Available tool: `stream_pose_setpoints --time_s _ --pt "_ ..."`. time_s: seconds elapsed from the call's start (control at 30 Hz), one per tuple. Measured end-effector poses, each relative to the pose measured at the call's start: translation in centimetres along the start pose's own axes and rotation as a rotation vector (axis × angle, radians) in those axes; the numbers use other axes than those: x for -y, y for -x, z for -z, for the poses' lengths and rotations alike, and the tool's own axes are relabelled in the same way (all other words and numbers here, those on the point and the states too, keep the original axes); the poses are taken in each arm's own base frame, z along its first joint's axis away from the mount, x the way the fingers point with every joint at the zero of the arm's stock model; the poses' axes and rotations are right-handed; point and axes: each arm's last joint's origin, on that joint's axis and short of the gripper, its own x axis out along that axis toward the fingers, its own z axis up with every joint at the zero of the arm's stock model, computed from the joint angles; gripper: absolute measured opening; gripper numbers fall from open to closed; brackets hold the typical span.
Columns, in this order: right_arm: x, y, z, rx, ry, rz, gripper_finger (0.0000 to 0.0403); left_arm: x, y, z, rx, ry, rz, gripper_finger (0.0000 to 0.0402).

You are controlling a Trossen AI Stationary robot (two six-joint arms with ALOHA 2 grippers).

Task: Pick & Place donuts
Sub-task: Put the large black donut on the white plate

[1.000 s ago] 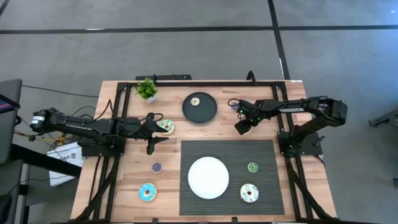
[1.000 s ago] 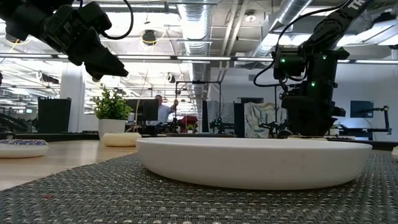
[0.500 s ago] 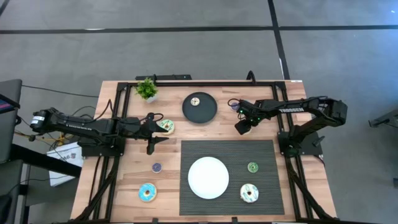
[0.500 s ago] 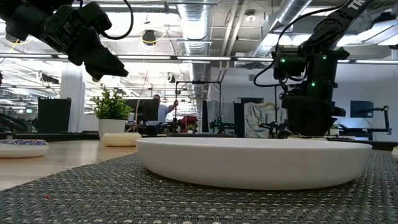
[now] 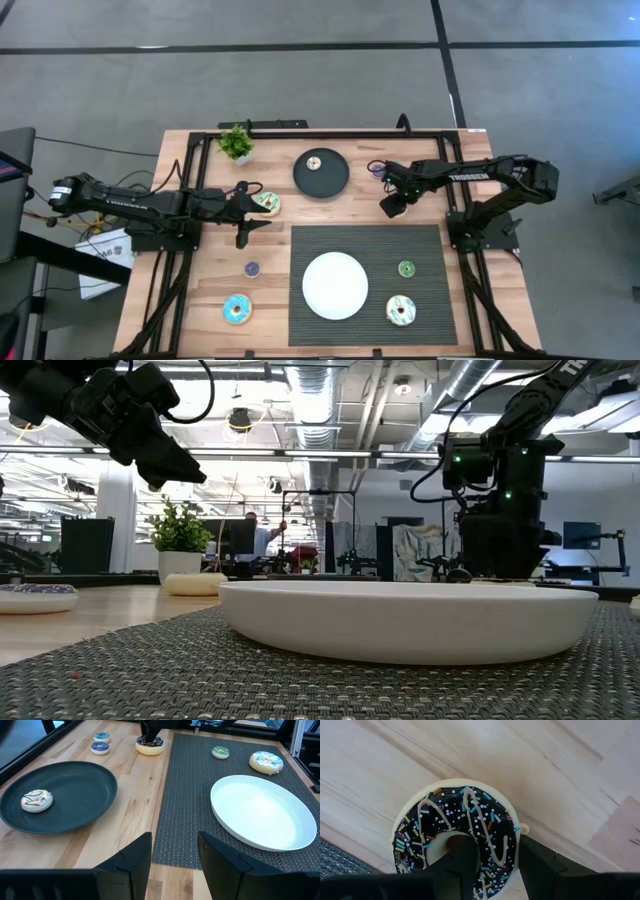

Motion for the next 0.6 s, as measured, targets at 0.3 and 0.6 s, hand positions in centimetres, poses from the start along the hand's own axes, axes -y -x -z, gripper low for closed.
stream_pose_setpoints --time_s 0.3,0.6 --pt "-0.9 2.1 -1.1 -0.010 0.040 0.003 0.0123 0.0 0.0 0.0 -0.001 0.000 0.000 0.0153" --pt "-3.6 5.2 -0.9 0.058 0.133 -0.054 0.0122 0.0 0.0 0.0 -0.005 -0.001 0.000 0.0153"
